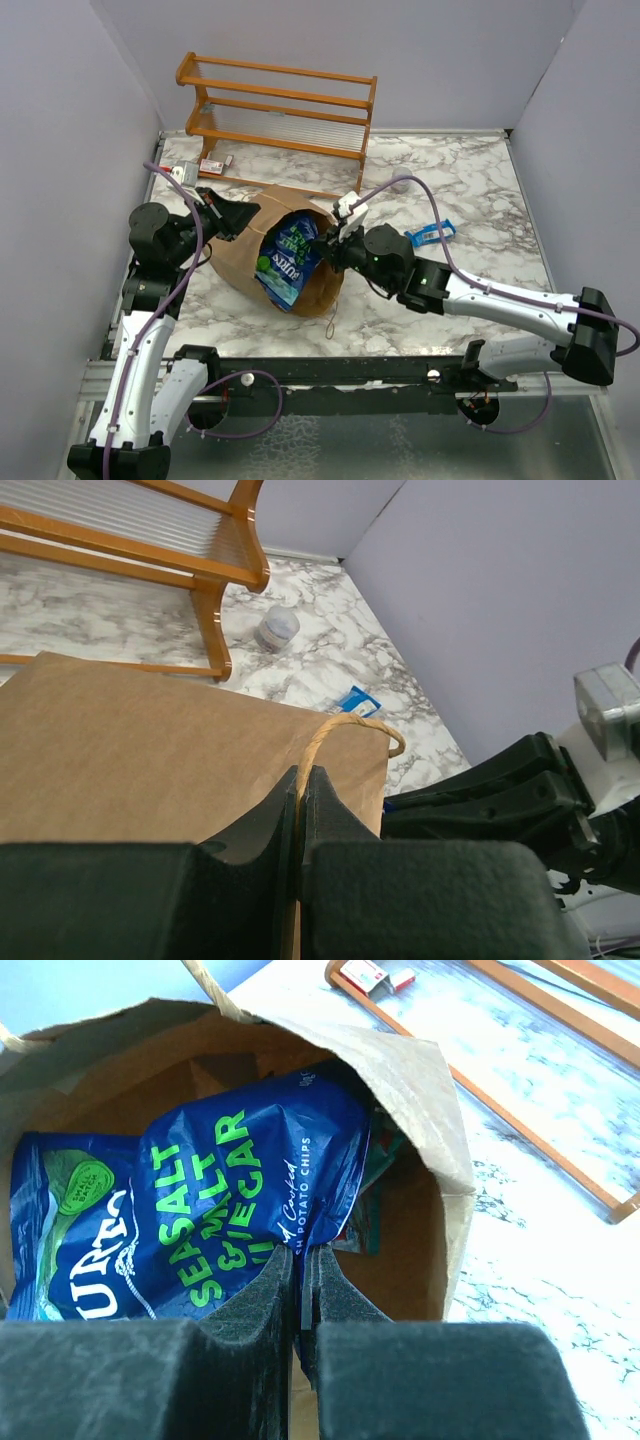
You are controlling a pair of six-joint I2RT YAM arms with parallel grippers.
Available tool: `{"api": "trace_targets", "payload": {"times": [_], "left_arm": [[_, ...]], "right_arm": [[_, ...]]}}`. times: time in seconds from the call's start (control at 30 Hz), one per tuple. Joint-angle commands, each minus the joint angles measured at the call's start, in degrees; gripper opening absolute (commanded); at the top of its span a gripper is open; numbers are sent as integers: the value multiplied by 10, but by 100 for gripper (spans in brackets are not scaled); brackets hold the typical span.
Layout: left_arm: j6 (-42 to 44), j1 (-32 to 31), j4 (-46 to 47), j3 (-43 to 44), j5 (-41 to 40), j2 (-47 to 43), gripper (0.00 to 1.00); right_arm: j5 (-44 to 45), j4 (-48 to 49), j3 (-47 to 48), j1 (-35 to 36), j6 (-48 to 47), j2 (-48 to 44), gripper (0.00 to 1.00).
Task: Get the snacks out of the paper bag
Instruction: Take out the snack from the paper bag.
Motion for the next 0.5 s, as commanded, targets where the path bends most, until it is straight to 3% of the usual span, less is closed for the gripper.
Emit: {"api": "trace_targets", "payload": {"times": [0.0,0.47], "left_arm": [[4,-2,-5,15,-27,-9,0],[12,-2,-22,16,-40,-13,0]], "right_arm": [[26,-33,42,1,16,-38,1],[93,-105,73,1,0,-160,1]]}}
